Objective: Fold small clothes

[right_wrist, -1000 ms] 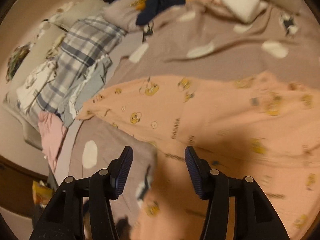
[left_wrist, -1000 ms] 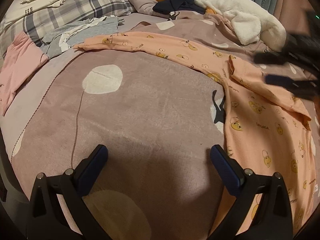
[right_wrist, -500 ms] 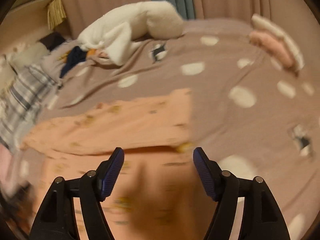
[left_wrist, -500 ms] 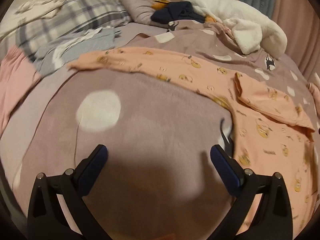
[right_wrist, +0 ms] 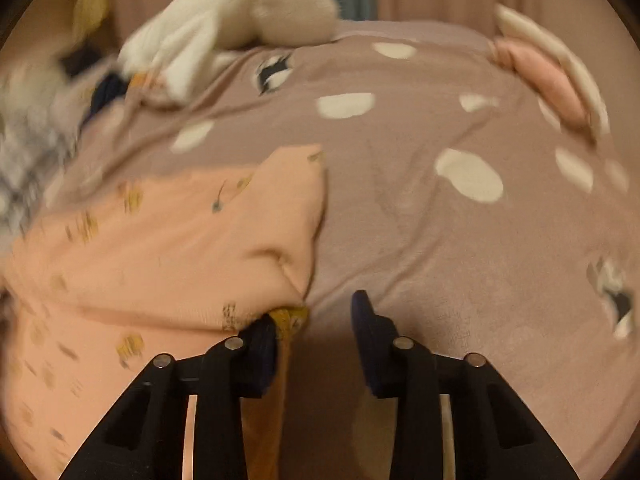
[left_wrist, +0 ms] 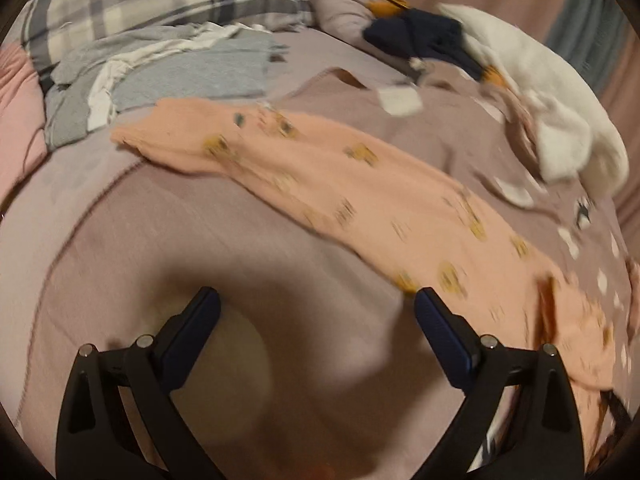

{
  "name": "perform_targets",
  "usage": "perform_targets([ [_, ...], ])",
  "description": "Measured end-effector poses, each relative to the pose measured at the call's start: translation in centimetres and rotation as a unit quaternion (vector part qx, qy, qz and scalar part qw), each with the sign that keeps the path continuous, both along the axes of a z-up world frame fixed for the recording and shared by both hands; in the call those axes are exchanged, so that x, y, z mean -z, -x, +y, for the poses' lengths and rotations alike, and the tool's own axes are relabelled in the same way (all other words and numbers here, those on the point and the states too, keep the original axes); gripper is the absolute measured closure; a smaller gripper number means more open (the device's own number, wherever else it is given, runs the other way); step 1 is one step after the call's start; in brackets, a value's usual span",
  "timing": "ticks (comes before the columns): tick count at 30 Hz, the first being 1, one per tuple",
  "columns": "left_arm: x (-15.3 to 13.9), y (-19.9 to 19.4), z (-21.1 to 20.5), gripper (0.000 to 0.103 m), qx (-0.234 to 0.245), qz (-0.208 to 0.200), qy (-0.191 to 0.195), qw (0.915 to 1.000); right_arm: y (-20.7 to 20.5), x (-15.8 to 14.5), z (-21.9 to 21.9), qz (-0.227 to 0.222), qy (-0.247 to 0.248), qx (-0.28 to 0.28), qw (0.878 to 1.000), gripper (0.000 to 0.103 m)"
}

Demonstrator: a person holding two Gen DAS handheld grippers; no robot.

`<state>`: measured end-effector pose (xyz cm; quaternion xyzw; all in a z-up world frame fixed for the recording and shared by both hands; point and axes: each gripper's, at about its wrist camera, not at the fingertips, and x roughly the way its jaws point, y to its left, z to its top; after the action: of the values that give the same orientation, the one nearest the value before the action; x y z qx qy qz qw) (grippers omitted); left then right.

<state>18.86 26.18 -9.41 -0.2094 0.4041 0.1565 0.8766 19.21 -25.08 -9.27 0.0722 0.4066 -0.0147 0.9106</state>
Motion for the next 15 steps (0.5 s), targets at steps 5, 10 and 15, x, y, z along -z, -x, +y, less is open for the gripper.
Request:
perform_targets([
  [5,0.2,-1.2,1.2,0.000,0.010,0.004,-0.002,0.9999,1.5,0.2,-0.1,-0.001,0.004,-0.023,1.000,0.084],
  [10,0.3,-2.4,2.6,0.000,0.023,0.002,0.013,0.9997,1.9,0.6,-0.4,0.002,0.003,-0.024,1.000,0.085],
  [15,0.3,-2.8,6.1,0.000,0.003,-0.041,0.147,0.9883,1.9,0.8,-1.2,-0.003,-0.027,-0.027,0.999,0.085],
])
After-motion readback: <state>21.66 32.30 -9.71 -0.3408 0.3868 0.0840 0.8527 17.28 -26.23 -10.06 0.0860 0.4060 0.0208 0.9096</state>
